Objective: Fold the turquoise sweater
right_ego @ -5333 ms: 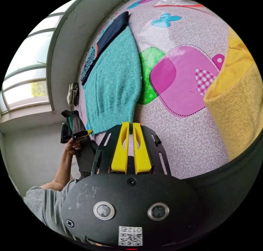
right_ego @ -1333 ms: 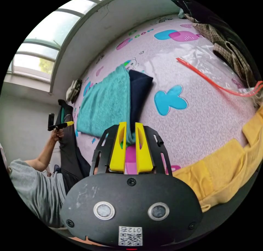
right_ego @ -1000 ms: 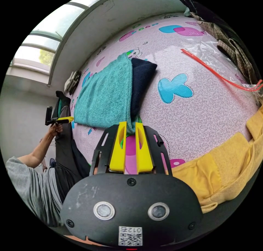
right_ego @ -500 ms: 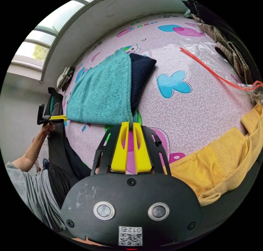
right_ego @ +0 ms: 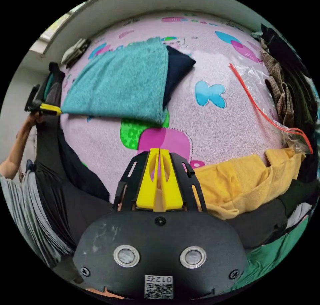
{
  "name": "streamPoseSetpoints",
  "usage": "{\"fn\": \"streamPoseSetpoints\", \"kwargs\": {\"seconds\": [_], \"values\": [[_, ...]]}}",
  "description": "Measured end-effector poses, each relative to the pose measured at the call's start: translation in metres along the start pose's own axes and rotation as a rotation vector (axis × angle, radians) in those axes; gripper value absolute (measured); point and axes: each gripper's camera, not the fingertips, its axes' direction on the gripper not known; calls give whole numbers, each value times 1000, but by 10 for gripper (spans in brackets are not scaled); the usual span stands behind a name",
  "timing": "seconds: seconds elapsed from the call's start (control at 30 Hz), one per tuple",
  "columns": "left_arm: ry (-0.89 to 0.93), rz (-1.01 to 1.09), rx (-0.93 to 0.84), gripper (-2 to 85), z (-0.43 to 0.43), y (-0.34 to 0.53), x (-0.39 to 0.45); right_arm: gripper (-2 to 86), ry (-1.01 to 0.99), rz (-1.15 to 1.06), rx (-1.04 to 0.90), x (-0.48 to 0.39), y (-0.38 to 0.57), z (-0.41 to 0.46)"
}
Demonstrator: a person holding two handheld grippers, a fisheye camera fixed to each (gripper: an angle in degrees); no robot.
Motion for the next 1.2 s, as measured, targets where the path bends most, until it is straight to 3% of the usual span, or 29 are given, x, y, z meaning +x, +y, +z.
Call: {"fn": "streamPoseSetpoints", "kwargs": {"seconds": [0.17, 0.33, 0.6, 0.77, 1.0, 1.07, 1.2], "values": [[-5, -22, -15, 4, 1, -7, -1, 68, -90, 60, 112, 19, -22, -3], [-15, -29, -25, 4, 1, -10, -2, 29, -133, 86, 109, 30, -37, 8], [-48, -12, -114, 4, -1, 1, -8, -8, -204, -14, -103, 31, -14, 5], [35, -31, -147, 6, -1, 15, -19, -5, -194, -34, -236, 29, 12, 6], [78, -166, 280, 16, -89, 20, -63, 11, -202, 25, 85, 44, -6, -51], [35, -150, 313, 23, -91, -3, -63, 22, -236, 78, 192, 48, -30, -54], [-13, -207, 293, 33, -74, -54, -81, 48, -221, 158, 227, 51, -67, -39]]}}
